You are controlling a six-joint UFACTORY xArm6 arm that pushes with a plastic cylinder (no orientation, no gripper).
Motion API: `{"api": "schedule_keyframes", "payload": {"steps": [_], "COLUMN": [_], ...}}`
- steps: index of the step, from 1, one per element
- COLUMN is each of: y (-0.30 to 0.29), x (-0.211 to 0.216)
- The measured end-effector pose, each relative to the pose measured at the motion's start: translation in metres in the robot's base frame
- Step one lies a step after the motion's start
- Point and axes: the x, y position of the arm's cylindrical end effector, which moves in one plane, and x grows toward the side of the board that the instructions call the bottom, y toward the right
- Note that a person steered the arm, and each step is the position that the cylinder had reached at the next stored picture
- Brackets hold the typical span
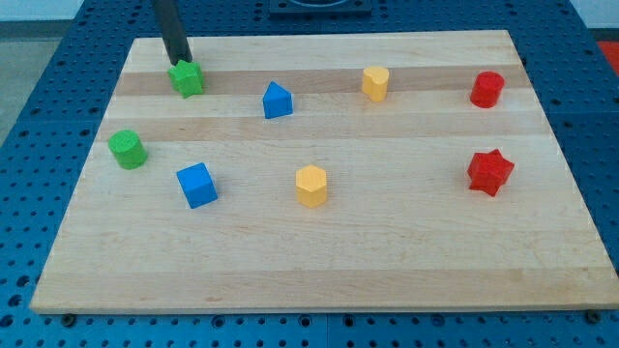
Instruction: Touch the top left side of the green star
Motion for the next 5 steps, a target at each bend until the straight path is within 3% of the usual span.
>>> {"api": "schedule_keyframes", "payload": {"steps": [3,4,5], "y": [0.002,0.006,0.007], "x": [0.053,0.1,0.119]}}
